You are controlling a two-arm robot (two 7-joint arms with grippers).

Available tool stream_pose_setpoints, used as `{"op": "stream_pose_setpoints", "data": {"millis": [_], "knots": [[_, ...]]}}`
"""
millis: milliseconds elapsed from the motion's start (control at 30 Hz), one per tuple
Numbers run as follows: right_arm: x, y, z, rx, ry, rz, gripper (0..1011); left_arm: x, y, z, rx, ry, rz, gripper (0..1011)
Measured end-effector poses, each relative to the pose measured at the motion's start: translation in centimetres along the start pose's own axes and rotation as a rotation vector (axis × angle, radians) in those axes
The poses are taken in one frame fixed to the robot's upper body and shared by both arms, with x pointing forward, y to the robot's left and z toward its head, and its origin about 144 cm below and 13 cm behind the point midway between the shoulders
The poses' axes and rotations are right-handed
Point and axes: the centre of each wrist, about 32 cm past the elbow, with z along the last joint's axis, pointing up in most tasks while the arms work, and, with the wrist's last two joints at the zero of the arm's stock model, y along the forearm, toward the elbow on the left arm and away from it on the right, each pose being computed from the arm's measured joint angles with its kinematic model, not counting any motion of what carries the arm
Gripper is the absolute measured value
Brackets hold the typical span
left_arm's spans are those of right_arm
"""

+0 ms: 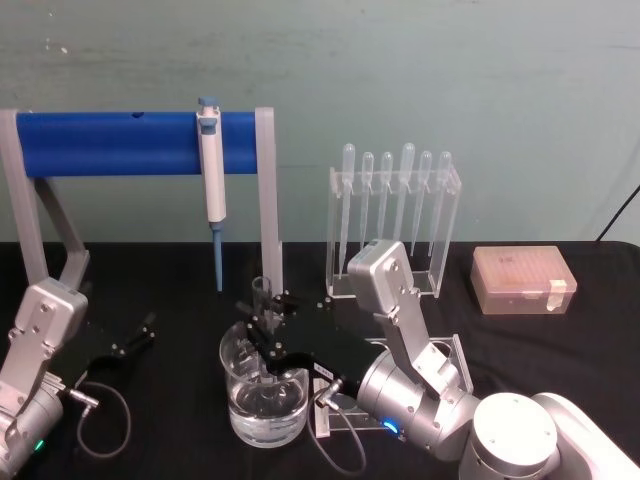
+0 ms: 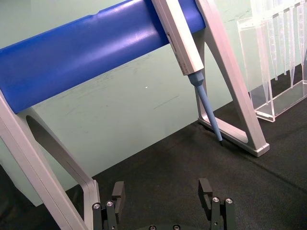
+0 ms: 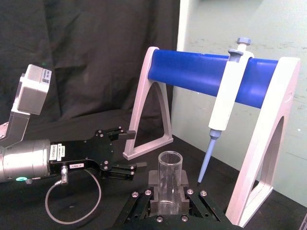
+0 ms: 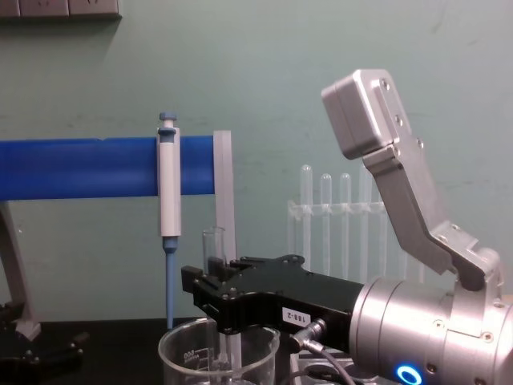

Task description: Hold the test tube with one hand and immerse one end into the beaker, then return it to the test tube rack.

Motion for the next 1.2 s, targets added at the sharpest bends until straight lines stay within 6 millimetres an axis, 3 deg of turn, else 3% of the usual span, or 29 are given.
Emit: {"op": "stream_pose_setpoints", "data": {"millis": [1200], "knots": [[0.0,0.0,0.0,0.0,0.0,0.0,230,0.0,0.0,0.0,0.0,0.0,0.0,1000]]}}
